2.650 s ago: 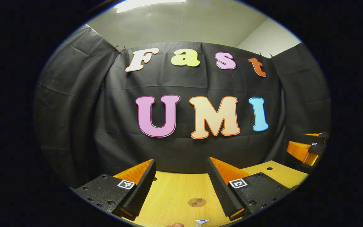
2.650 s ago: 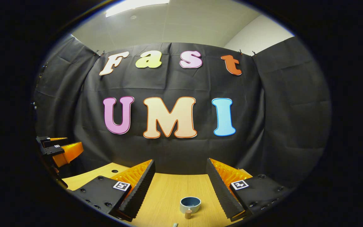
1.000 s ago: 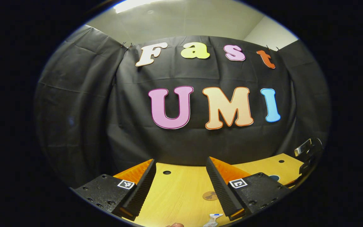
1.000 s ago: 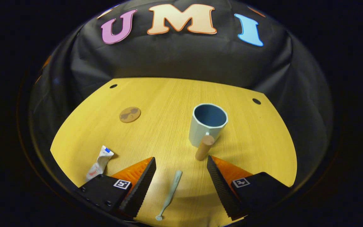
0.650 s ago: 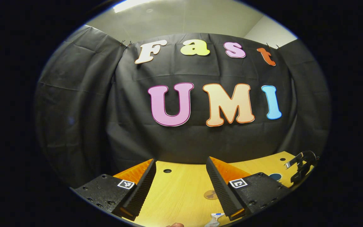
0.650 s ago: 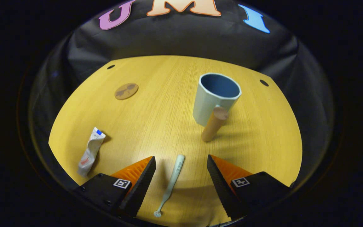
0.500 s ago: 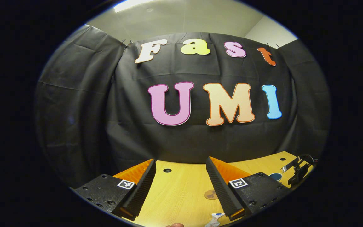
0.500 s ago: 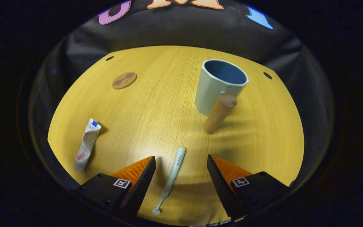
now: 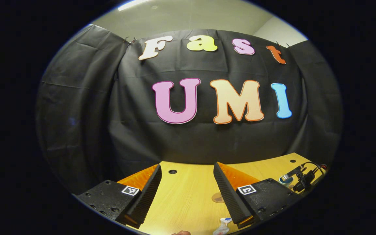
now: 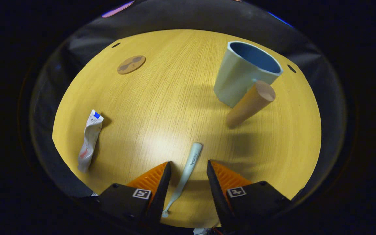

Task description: Put the toothbrush and toothpaste on the desktop into the cup, then pick up the cup and place it on the coaster on the desktop.

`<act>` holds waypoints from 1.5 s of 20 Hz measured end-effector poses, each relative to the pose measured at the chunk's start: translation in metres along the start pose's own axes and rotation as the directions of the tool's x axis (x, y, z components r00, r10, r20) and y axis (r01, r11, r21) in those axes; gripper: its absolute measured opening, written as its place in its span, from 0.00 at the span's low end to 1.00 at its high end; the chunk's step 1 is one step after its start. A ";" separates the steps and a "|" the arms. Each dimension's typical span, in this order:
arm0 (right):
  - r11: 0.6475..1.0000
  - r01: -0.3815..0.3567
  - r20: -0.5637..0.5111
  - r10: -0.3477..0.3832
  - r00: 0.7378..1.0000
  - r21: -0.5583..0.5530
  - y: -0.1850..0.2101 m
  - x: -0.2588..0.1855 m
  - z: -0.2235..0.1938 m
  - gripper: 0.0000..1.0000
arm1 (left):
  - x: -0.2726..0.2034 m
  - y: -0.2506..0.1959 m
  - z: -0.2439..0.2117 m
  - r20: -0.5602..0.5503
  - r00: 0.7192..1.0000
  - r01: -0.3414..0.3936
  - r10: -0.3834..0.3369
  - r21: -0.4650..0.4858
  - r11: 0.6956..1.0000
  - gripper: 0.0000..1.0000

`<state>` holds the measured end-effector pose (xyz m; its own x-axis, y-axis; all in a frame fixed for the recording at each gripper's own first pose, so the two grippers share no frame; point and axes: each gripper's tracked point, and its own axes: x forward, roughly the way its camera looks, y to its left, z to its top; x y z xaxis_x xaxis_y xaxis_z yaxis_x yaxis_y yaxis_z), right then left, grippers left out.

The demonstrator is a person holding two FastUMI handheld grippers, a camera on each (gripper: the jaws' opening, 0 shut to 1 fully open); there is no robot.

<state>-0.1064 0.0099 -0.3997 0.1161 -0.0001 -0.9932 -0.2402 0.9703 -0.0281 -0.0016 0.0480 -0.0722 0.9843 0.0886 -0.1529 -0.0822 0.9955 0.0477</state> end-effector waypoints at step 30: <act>0.998 -0.056 0.090 0.057 0.994 -0.017 0.001 -0.001 0.002 0.10 | -0.053 -0.107 -0.275 -0.732 0.636 0.301 -0.243 -0.055 0.952 0.94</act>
<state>-0.1052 0.0110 -0.3982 0.1881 0.0771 -0.9791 -0.2625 0.9646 0.0255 -0.0876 -0.0532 -0.3404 0.5315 -0.1603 -0.8318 0.2092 0.9763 -0.0544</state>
